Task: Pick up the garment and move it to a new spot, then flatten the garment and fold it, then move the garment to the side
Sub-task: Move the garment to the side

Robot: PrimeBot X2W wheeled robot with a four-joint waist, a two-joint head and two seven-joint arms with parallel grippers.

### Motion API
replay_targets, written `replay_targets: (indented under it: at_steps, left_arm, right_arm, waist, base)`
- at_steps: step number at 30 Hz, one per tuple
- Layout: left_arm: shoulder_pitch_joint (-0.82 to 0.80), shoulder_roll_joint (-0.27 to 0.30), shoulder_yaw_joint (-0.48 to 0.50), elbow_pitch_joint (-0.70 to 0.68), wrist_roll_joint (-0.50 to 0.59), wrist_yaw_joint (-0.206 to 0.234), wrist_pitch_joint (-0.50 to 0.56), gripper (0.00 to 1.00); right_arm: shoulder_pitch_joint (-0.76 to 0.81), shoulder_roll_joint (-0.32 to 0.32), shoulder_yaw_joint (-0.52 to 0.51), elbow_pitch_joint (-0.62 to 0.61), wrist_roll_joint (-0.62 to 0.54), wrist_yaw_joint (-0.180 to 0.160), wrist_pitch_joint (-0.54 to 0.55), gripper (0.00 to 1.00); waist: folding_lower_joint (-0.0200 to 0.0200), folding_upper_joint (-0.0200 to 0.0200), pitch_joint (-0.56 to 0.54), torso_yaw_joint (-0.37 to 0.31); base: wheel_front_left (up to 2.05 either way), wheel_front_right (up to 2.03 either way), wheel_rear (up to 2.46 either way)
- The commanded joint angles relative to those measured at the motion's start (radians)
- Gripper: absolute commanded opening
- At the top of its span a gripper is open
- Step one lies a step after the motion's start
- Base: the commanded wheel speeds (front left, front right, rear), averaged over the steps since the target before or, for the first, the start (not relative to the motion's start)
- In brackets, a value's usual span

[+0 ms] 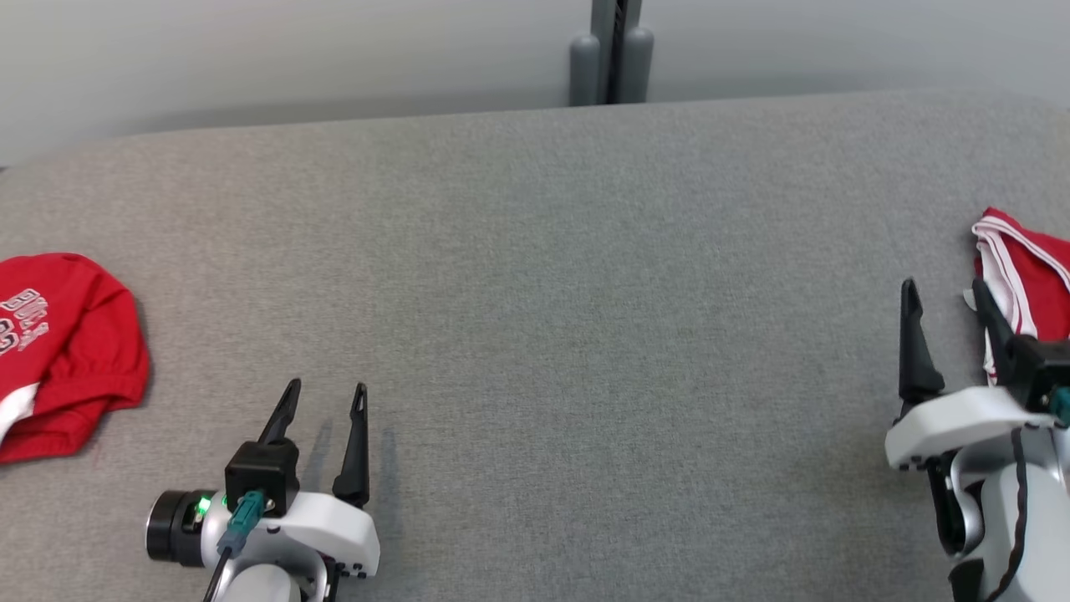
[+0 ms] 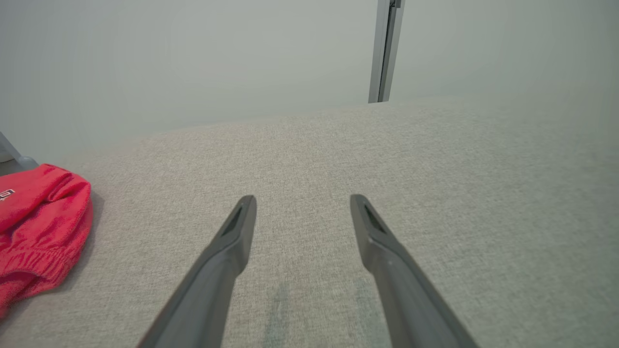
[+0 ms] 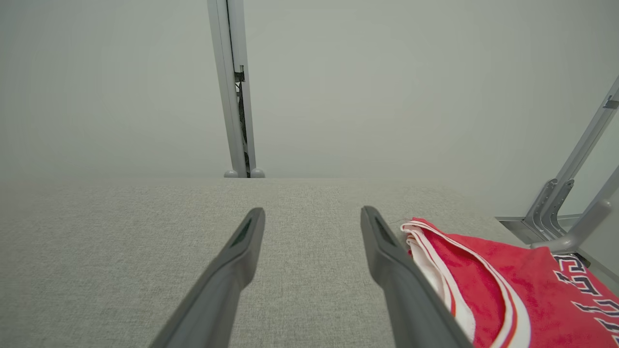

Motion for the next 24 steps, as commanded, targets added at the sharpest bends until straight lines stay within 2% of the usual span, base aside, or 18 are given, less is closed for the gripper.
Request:
replay_targets:
  at_steps: [1, 12, 24]
  left_arm:
    - [0.012, 0.003, 0.007, 0.001, -0.006, 0.006, 0.0, 1.0]
    - [0.077, 0.002, 0.044, 0.003, -0.031, 0.027, 0.0, 1.0]
    - [0.123, 0.002, 0.065, 0.0, -0.055, 0.04, 0.0, 1.0]
  right_arm:
    - [0.018, -0.007, 0.002, -0.002, 0.018, 0.0, 0.0, 1.0]
    - [0.154, -0.005, 0.059, -0.06, 0.104, 0.0, 0.0, 1.0]
    - [0.22, -0.006, 0.093, -0.075, 0.142, 0.0, 0.0, 1.0]
  waist:
    - [0.0, -0.0001, -0.021, 0.017]
    - [0.0, -0.0001, -0.116, 0.052]
    - [0.0, -0.0001, -0.177, 0.057]
  base:
    - [0.0, 0.0, 0.0]
    - [0.0, 0.0, 0.0]
    - [0.0, 0.0, 0.0]
